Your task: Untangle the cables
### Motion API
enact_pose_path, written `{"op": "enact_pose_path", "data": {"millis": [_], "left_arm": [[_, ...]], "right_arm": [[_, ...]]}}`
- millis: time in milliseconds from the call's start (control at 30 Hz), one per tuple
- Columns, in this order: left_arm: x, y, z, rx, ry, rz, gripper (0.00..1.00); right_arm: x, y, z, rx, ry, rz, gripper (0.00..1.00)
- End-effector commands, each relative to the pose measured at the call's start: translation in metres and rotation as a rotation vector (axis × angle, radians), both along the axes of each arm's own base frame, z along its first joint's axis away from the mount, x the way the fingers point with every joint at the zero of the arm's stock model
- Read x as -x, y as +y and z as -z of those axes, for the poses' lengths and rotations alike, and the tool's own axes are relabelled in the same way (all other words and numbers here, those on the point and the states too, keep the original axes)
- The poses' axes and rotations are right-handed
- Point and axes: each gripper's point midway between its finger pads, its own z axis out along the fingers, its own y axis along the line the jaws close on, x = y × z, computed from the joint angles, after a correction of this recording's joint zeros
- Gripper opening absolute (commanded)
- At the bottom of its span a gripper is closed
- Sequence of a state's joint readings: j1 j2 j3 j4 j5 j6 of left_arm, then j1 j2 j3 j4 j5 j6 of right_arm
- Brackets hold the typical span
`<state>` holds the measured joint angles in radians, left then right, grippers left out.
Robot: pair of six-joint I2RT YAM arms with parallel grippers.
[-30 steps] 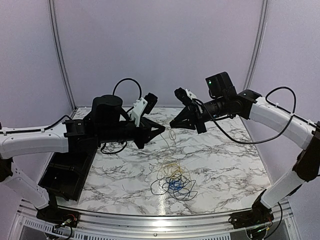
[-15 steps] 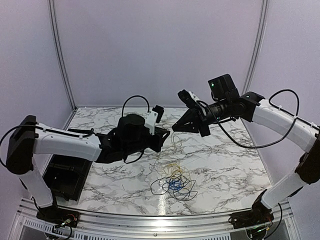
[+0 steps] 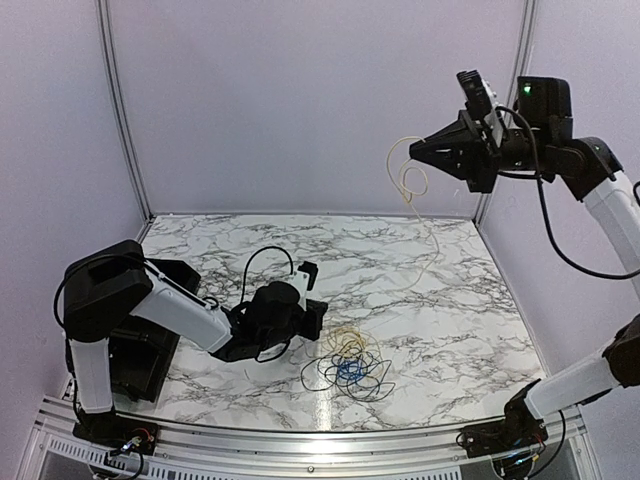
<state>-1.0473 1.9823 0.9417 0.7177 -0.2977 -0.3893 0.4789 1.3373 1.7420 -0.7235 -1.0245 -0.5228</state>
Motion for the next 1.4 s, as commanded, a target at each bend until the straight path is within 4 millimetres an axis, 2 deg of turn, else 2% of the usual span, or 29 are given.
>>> {"op": "enact_pose_path", "data": {"millis": [0, 100, 200, 400, 467, 567, 600, 667, 733, 800, 867, 900, 1100, 1367], "left_arm": [[0.001, -0.006, -0.012, 0.089, -0.018, 0.004, 0.11], [0.006, -0.009, -0.022, 0.115, -0.021, 0.040, 0.18], [0.015, -0.009, -0.048, 0.155, -0.051, 0.082, 0.32], [0.026, 0.027, -0.116, 0.243, -0.154, 0.018, 0.56], [0.027, 0.043, -0.129, 0.247, -0.190, -0.013, 0.68], [0.021, 0.067, -0.146, 0.258, -0.236, -0.109, 0.91], [0.021, 0.070, -0.151, 0.254, -0.255, -0.109, 0.93], [0.030, 0.065, -0.164, 0.220, -0.319, -0.014, 0.90], [0.049, 0.047, -0.173, 0.167, -0.402, 0.163, 0.79], [0.058, 0.031, -0.172, 0.102, -0.413, 0.268, 0.70], [0.056, 0.016, -0.160, -0.004, -0.378, 0.330, 0.58], [0.055, 0.010, -0.155, -0.039, -0.362, 0.345, 0.56], [0.078, -0.021, -0.146, -0.001, -0.316, 0.532, 0.55], [0.071, -0.047, -0.147, 0.025, -0.301, 0.560, 0.50]], "right_arm": [[0.005, -0.010, -0.013, -0.006, -0.017, 0.030, 0.00], [-0.007, -0.009, 0.004, 0.016, 0.005, 0.070, 0.00], [-0.019, -0.008, 0.031, 0.049, 0.036, 0.107, 0.00], [-0.034, -0.007, 0.088, 0.115, 0.088, 0.145, 0.00], [-0.036, -0.007, 0.103, 0.132, 0.099, 0.146, 0.00], [-0.038, -0.007, 0.124, 0.155, 0.114, 0.151, 0.00], [-0.040, -0.007, 0.132, 0.167, 0.116, 0.153, 0.00], [-0.040, -0.007, 0.147, 0.179, 0.132, 0.149, 0.00], [-0.037, -0.005, 0.160, 0.176, 0.155, 0.124, 0.00], [-0.034, -0.003, 0.172, 0.172, 0.175, 0.101, 0.00], [-0.032, -0.002, 0.181, 0.166, 0.191, 0.082, 0.00], [-0.029, -0.001, 0.185, 0.161, 0.199, 0.067, 0.00], [-0.023, 0.001, 0.198, 0.150, 0.238, 0.024, 0.00], [-0.019, 0.001, 0.204, 0.147, 0.250, 0.006, 0.00]]}}
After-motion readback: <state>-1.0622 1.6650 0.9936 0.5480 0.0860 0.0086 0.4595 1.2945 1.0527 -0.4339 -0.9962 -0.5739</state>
